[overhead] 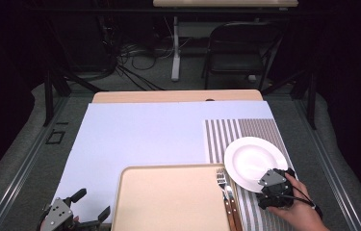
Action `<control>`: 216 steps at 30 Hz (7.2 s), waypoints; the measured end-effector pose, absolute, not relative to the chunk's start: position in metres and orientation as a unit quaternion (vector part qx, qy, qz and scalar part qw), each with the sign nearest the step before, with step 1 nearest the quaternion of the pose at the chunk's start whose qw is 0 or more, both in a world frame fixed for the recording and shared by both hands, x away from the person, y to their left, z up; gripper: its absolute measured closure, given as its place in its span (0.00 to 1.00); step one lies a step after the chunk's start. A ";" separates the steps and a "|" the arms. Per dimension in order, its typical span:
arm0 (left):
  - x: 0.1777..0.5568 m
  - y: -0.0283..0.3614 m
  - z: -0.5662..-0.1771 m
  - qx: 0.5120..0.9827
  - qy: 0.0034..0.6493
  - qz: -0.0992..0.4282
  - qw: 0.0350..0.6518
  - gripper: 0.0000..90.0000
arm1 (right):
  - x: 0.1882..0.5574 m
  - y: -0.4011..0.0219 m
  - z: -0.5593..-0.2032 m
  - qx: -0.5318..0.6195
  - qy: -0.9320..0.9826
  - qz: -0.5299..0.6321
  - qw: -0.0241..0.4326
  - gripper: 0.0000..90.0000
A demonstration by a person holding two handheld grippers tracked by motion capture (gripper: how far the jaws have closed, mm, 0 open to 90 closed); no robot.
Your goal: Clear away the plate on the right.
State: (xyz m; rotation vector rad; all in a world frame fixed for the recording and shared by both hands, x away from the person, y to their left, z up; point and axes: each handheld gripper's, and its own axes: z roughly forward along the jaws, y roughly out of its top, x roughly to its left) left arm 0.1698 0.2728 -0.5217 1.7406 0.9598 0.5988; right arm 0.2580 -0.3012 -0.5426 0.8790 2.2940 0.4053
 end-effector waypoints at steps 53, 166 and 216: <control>0.170 0.273 -0.522 0.724 0.399 0.249 0.505 0.03 | 0.258 -0.293 -0.552 0.267 0.860 0.154 0.407 0.13; 0.172 0.271 -0.524 0.725 0.403 0.245 0.502 0.03 | 0.185 -0.238 -0.457 0.019 0.897 0.183 0.403 0.91; 0.170 0.273 -0.522 0.721 0.401 0.249 0.507 0.03 | 0.147 -0.143 -0.462 -0.086 0.890 0.253 0.369 0.91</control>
